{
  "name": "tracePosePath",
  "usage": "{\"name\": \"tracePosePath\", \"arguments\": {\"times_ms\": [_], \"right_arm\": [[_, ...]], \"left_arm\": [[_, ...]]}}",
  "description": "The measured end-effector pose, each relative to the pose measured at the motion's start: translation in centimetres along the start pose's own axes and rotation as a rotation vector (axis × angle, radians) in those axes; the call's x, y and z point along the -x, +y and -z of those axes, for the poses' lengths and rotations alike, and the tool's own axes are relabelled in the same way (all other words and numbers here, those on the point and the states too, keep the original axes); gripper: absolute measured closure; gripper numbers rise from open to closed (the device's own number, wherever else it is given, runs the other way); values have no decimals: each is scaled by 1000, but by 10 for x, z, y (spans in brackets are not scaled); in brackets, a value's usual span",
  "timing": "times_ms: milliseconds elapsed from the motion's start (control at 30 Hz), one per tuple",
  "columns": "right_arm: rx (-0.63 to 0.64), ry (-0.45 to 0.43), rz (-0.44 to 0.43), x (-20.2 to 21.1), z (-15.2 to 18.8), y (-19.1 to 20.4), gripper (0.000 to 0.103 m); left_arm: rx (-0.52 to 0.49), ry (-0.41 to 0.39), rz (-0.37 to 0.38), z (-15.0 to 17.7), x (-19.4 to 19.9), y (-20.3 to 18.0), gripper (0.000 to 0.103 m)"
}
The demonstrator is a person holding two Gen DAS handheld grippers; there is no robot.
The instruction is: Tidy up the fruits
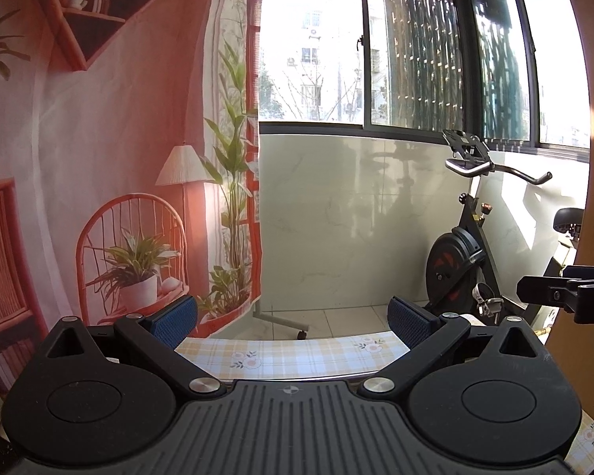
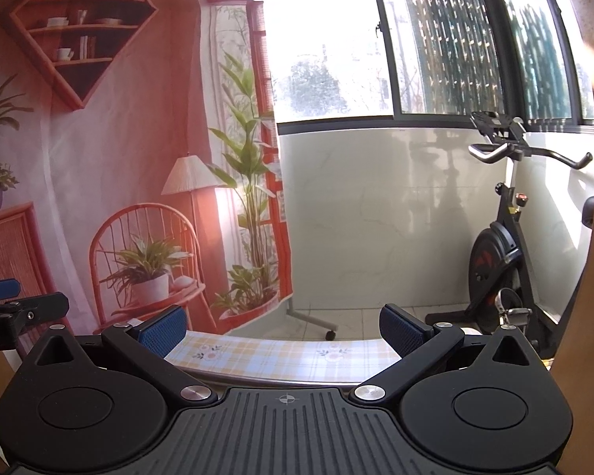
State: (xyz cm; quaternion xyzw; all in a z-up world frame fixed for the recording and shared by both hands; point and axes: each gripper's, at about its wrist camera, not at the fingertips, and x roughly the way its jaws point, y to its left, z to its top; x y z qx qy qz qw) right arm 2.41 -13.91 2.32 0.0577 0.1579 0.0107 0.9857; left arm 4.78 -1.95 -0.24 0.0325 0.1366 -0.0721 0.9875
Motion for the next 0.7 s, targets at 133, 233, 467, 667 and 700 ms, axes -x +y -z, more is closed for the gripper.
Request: {"name": "tracePosePath", "arguments": {"times_ms": [133, 233, 467, 667, 700], "right_arm": [[0, 1, -1, 1, 1, -1, 0], [1, 2, -1, 1, 1, -1, 0], [6, 13, 7, -2, 1, -1, 0], [-6, 19, 16, -10, 3, -4, 0], [-12, 21, 19, -12, 5, -5, 0]], "left_arm": [[-22, -10, -9, 1, 4, -2, 0], [-7, -3, 6, 0, 4, 0, 0], [29, 11, 22, 1, -1, 5, 0], [55, 32, 19, 3, -10, 9, 0], [63, 45, 1, 3, -14, 13, 0]]}}
